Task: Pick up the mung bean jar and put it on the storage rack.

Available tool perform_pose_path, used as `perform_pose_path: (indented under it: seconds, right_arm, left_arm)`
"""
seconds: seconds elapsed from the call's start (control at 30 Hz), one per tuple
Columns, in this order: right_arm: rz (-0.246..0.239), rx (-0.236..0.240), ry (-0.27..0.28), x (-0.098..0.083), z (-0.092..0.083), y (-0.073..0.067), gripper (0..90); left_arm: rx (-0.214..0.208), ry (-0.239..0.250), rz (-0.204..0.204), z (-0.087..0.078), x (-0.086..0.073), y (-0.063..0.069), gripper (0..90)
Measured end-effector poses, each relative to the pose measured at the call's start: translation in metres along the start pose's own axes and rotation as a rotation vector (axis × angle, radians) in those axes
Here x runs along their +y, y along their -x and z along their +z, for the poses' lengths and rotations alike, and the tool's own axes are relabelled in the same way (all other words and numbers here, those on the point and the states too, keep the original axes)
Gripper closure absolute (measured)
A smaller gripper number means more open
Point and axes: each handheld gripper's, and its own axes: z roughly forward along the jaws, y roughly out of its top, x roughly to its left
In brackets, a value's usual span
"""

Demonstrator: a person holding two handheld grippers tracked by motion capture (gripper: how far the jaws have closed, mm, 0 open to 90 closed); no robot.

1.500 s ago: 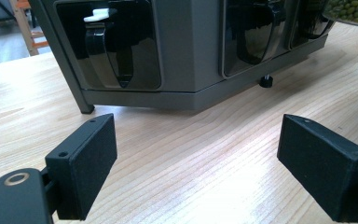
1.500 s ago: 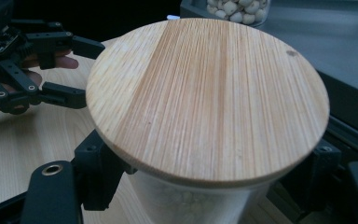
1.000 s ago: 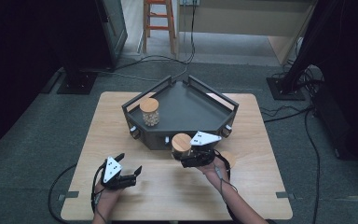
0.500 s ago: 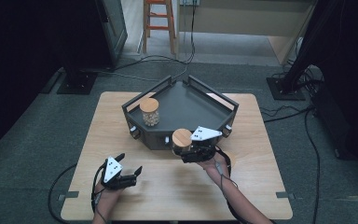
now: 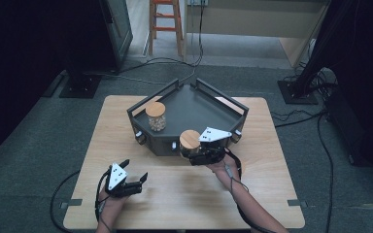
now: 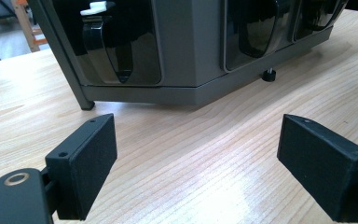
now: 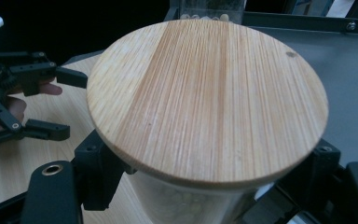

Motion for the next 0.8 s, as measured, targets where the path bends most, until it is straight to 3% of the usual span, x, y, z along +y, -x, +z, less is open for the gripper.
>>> perform_pose_path:
  seconds: [0.8]
  right_arm:
    - [-0.005, 0.000, 0.002, 0.019, -0.003, 0.007, 25.3]
  left_arm:
    - [-0.002, 0.012, -0.018, -0.002, -0.001, -0.002, 11.8]
